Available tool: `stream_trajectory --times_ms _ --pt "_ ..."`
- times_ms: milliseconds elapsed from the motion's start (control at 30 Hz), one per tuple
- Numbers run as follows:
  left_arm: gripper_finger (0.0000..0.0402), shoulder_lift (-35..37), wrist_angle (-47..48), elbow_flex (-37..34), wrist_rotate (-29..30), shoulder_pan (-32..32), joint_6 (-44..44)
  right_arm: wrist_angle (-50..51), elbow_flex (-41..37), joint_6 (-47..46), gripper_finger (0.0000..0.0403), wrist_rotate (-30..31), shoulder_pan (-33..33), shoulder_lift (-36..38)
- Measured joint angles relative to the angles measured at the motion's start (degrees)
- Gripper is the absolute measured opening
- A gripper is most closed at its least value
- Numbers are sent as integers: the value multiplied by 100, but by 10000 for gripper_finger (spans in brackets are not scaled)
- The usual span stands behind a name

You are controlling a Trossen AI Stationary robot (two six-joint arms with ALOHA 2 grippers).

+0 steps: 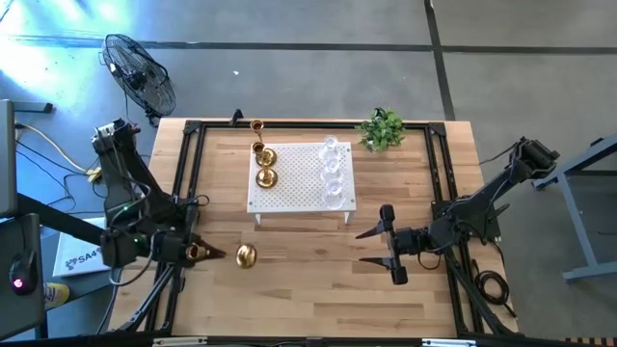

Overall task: Pick & Place candle stick holders
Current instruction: Put the gold candle holder on the shelf aligned with the other gold candle holders

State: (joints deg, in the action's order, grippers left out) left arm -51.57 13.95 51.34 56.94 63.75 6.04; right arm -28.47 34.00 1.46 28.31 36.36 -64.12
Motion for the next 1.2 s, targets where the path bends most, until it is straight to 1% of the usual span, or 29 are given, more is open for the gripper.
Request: stream_trajectory --times_ms 67,200,267,333,433,533,733,900,1033,1200 --pt "6 -70 14 249 276 -4 -425 0 0 1 236 -73 2 0" --pt "6 -78 -10 665 543 -19 -1039 0 1 0 236 -106 2 0" --pt "6 -72 7 834 657 -144 -1243 0 0 -1 236 -107 2 0" --pt "6 -67 67 977 584 -337 -1381 0 0 -2 236 -107 1 0" --pt "6 -38 326 1192 235 -750 -1491 0 0 -58 236 -107 2 0" --pt "6 -24 654 1328 -167 -1337 -1460 2 0 -150 236 -108 2 0" --pt "6 -26 1043 1332 -1414 -2593 -1120 9 0 -167 236 -179 4 0" --pt "6 -88 1460 1332 -2254 -3593 -797 43 1 -237 236 -189 2 0" --pt "6 -87 1584 1332 -2915 -4131 -577 103 0 -405 236 -190 2 -43" --pt "6 -108 1948 1332 -3262 -4725 -400 98 1 -413 236 -188 2 -298"
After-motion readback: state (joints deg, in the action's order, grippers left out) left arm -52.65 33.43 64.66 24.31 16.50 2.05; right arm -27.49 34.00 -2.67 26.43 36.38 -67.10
